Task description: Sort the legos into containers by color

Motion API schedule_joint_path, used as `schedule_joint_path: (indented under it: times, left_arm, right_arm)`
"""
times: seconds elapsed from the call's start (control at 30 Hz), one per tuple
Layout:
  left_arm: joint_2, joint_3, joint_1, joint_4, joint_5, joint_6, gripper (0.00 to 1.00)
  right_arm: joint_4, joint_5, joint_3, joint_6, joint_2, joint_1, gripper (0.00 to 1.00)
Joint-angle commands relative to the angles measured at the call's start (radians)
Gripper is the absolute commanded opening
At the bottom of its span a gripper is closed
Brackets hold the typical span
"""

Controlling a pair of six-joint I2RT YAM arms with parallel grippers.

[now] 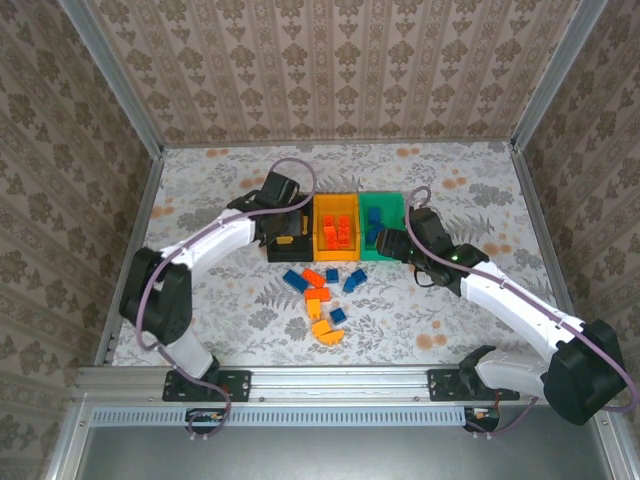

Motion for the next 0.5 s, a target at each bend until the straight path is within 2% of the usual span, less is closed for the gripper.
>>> schedule_joint_path:
  times: [0.0,0.1,0.27,0.37,0.4,0.47]
  left_arm:
    - [0.050,0.075,0.009,0.001,-0.012,0.031,0.50]
    - [0.059,0.097,0.009,-0.001,-0.004,0.021,0.65]
    - [-0.057,0.056,-0.006,0.036,0.042,-0.010,0.82]
    - [-0.171,0.000,-0.036,0.067,0.060,-0.029,0.89]
    - [-0.214,-0.027,-0.052,0.076,0.060,-0.033,0.98]
    - [-0.292,-0.082,-0.087,0.085,0.047,-0.044,1.00]
  right_arm:
    - [-0.033,-0.025,-0.026,-0.003,-0.029,-0.005,0.79]
    - [-0.008,-0.073,-0.056,-0.015,-0.044,-0.004,0.80]
    - [0.039,-0.124,-0.097,-0.016,-0.032,0.026,0.81]
    - [0.068,-0.120,-0.098,-0.011,0.011,0.088,0.81]
    - [0.069,-0.104,-0.092,-0.002,0.033,0.116,0.82]
    - [0.080,-0.071,-0.084,0.020,0.073,0.167,0.82]
